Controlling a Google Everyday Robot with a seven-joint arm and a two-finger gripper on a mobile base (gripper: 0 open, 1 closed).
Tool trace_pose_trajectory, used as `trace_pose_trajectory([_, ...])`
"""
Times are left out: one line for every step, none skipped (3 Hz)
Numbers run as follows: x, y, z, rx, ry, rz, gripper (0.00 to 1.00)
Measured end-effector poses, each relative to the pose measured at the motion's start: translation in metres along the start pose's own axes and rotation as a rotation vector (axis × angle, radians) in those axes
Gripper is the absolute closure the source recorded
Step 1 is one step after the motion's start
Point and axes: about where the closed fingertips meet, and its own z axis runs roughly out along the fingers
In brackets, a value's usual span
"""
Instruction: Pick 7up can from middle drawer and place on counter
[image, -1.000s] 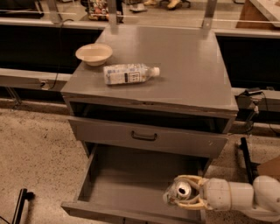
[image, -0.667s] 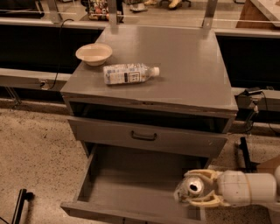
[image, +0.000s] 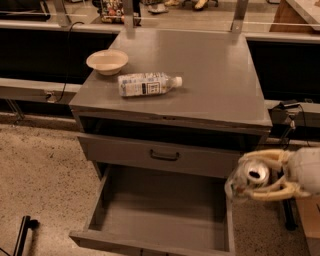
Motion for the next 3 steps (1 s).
trace_pose_trajectory([-0.034, -0.047, -0.038, 0.051, -0.008, 0.009, 1.00])
trace_pose_trajectory([-0.052, -0.100, -0.056, 0.070, -0.031, 0.052, 1.00])
trace_pose_trajectory([-0.065, -0.159, -0.057, 0.093, -0.050, 0.108, 1.00])
